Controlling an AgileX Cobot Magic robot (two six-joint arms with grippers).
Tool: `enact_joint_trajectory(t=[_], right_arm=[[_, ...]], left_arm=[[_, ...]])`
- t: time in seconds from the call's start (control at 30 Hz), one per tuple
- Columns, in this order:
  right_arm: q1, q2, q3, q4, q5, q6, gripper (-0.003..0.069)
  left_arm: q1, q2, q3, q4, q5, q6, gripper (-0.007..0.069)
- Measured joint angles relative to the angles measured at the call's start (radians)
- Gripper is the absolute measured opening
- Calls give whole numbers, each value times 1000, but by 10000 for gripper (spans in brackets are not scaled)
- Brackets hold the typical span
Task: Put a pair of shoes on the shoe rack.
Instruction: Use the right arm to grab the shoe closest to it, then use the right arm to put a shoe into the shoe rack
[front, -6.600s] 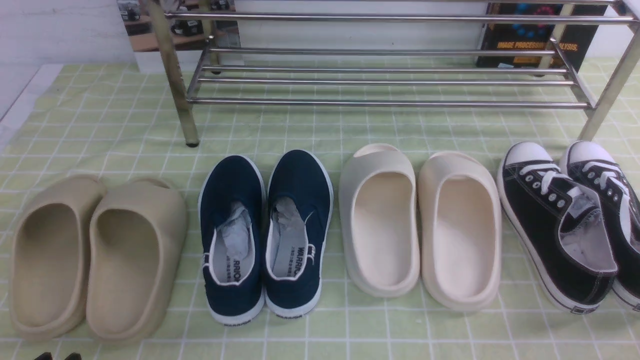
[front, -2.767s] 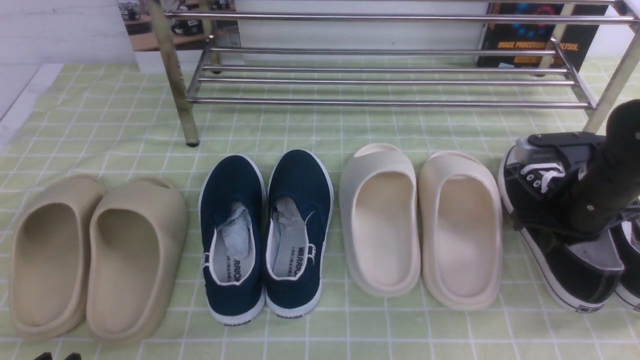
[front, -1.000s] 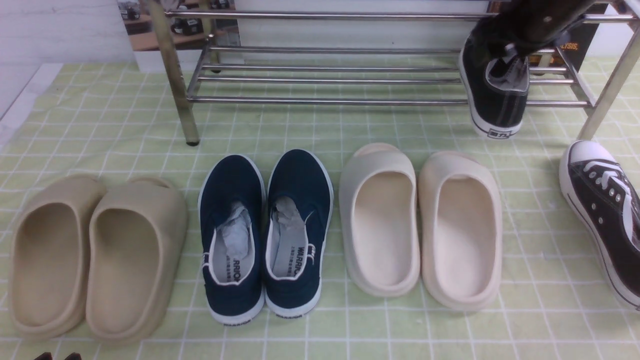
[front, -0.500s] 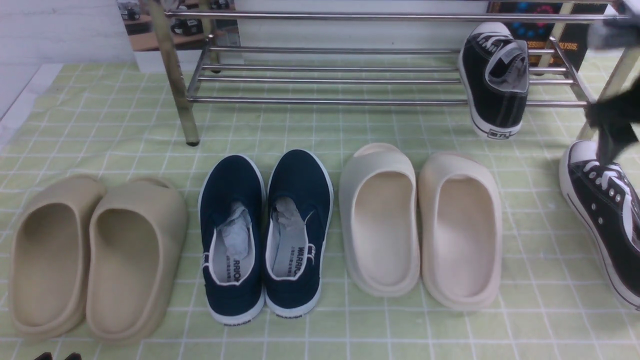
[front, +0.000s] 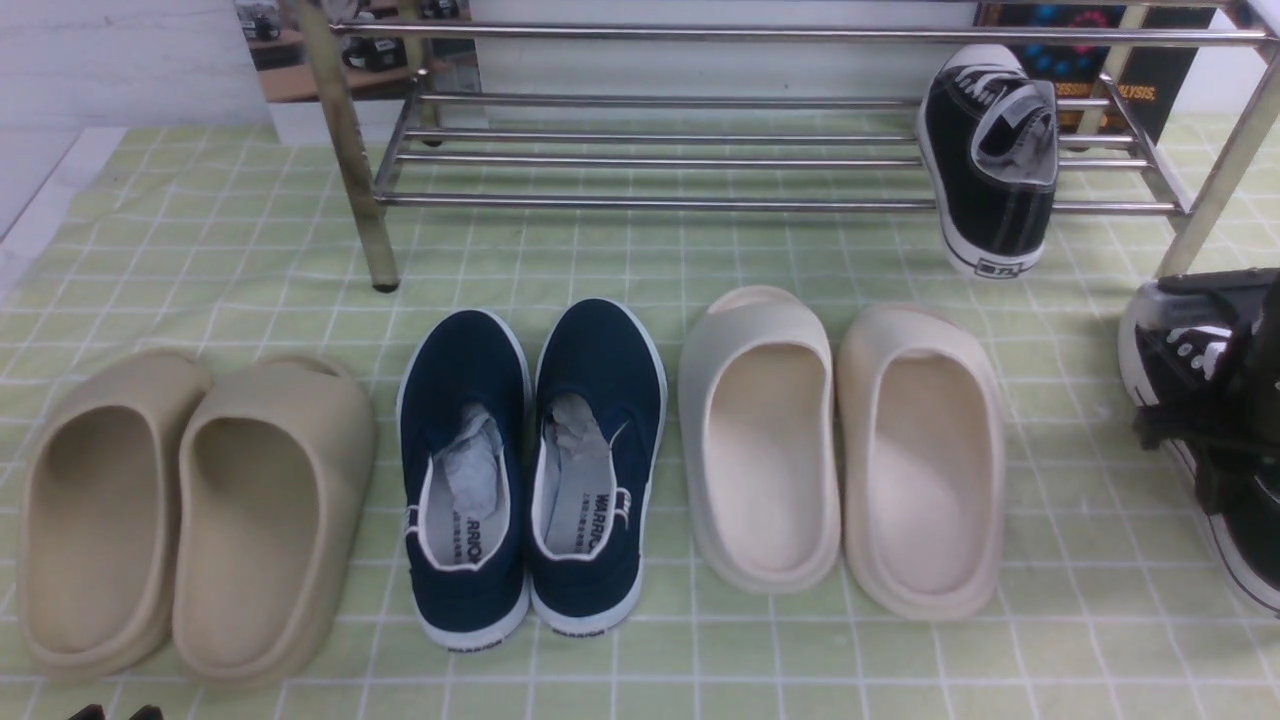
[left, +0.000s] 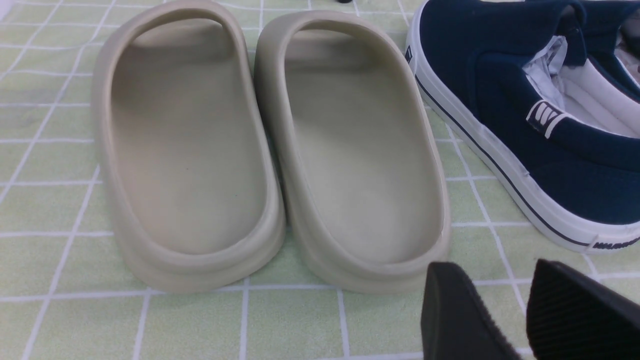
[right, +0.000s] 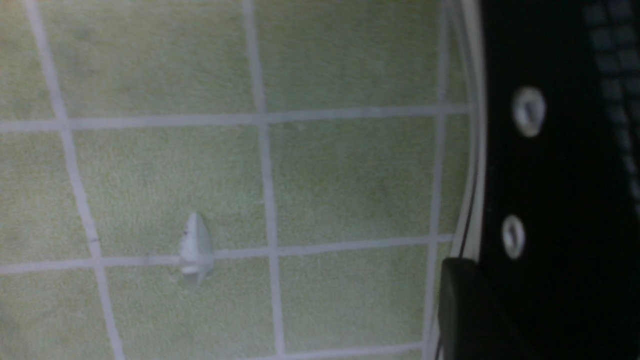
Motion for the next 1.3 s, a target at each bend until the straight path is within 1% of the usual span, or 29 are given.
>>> enact_joint_trajectory(t=[0.03,0.07,0.1,0.23,0.27,0.3,0.33,0.4,0.43,0.47,0.53,0.73,0.8,0.83,0.87,1.0,1.03,1.17,1.3], right_arm=[[2,-7,0,8,0,-1,78],[3,-11,-1,8,2,-1,60],[4,-13,-2,8,3,-1,59],[14,-67,-38,-6,91,-6,69],[33,-100,-75,-9,139,-10,69],[36,-100,-80,-9,144,-9,69],[68,-130,-138,-10,185,-22,69],[91,-136,-182,-12,206,-25,69],[118,-133,-242,-15,218,-28,69],[120,-129,-250,-15,219,-28,69],[137,-83,-348,-13,224,-28,69],[137,109,-606,-46,247,7,69],[137,186,-739,-58,296,22,69],[137,193,-739,-58,296,22,69],[137,252,-838,-67,322,26,69],[136,349,-989,-90,326,31,69],[131,390,-1046,-88,324,55,69],[114,436,-1077,-80,291,65,69],[97,445,-1079,-42,270,39,69]], left_arm=[[0,0,0,0,0,0,239],[0,0,0,0,0,0,239],[0,0,0,0,0,0,239],[0,0,0,0,0,0,239],[0,0,0,0,0,0,239],[0,0,0,0,0,0,239],[0,0,0,0,0,0,239],[0,0,0,0,0,0,239],[0,0,0,0,0,0,239],[0,0,0,0,0,0,239],[0,0,0,0,0,0,239],[0,0,0,0,0,0,239],[0,0,0,0,0,0,239],[0,0,0,0,0,0,239],[0,0,0,0,0,0,239],[0,0,0,0,0,0,239],[0,0,0,0,0,0,239],[0,0,0,0,0,0,239],[0,0,0,0,0,0,239]])
